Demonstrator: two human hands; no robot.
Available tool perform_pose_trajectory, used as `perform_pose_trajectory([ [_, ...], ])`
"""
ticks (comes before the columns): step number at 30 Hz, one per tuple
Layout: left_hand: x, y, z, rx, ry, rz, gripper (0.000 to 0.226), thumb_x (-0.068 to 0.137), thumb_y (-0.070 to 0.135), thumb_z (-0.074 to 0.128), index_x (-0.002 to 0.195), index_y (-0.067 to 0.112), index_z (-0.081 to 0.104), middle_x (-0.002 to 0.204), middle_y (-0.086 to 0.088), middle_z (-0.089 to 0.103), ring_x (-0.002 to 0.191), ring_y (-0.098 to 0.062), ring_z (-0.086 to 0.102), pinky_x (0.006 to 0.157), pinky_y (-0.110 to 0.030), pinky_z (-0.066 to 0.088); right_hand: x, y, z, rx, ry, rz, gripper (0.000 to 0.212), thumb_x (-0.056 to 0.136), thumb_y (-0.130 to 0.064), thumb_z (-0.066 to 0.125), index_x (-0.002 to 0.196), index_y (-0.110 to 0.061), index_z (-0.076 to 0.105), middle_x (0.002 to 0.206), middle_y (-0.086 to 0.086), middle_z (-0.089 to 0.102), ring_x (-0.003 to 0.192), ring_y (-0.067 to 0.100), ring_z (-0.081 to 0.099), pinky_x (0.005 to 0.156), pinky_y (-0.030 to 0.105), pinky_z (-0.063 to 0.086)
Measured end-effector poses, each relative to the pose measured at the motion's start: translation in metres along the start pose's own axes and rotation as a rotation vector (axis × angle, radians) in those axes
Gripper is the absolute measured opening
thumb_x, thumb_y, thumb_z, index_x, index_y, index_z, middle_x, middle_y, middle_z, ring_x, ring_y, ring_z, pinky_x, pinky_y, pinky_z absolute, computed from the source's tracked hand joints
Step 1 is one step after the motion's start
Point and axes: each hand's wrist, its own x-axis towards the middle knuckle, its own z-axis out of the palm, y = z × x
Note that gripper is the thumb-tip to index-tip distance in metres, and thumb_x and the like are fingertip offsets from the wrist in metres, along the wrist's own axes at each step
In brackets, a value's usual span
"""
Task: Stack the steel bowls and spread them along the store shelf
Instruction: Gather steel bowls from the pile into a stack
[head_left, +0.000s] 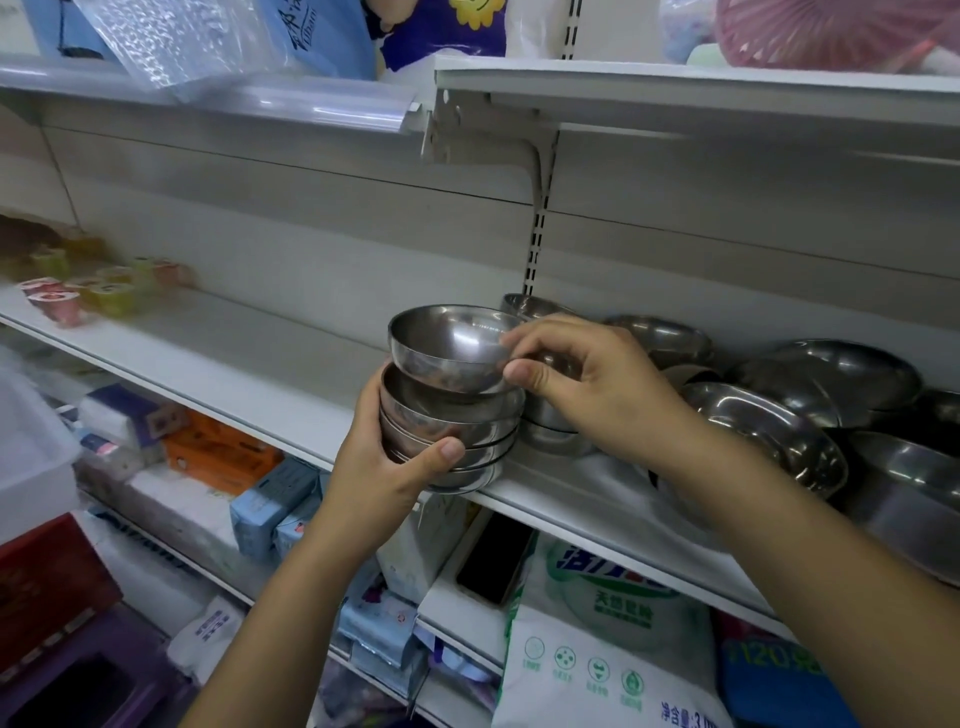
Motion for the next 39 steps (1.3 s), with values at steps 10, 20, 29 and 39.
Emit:
perform_pose_trajectory([
  [10,0.0,0.0,0.0,0.007,0.019,-0.017,0.112,0.052,0.09,0.069,0.141,0.028,0.043,0.124,0.009,0.065,0.109,-0.001,0.066,0.085,-0.021,0.057,-0.016,0.001,0.01,-0.047,-0.038,0.015,0.014,0.088,-0.031,0.074,0.094,-0.019,0.079,0.111,-0.008,0.075,0.108,-0.004,0.064,0.093,0.008,0.043],
  [20,0.002,0.009,0.006,-0.023,0.039,0.031,0.111,0.053,0.076,0.08,0.146,0.033,0.039,0.128,0.022,0.063,0.117,-0.001,0.063,0.087,-0.018,0.055,-0.02,0.001,0.009,-0.106,-0.075,0.044,0.028,0.088,-0.036,0.074,0.114,-0.026,0.077,0.134,-0.01,0.067,0.127,-0.005,0.054,0.11,0.015,0.038],
  [29,-0.003,0.006,0.018,-0.049,0.124,0.026,0.088,0.067,0.054,0.08,0.144,0.03,0.044,0.131,0.006,0.064,0.118,-0.014,0.065,0.096,-0.043,0.057,-0.028,0.0,0.005,-0.138,-0.084,0.024,0.04,0.088,-0.042,0.069,0.124,-0.026,0.072,0.139,-0.009,0.063,0.132,0.0,0.053,0.115,0.026,0.039],
  [39,-0.013,0.01,0.031,-0.056,0.173,0.056,0.09,0.063,0.057,0.08,0.142,0.033,0.044,0.132,0.008,0.061,0.117,-0.01,0.064,0.089,-0.03,0.058,-0.054,-0.002,-0.018,-0.184,0.068,0.056,0.036,0.089,-0.031,0.074,0.123,-0.02,0.073,0.136,-0.009,0.064,0.129,0.001,0.054,0.106,0.002,0.031],
])
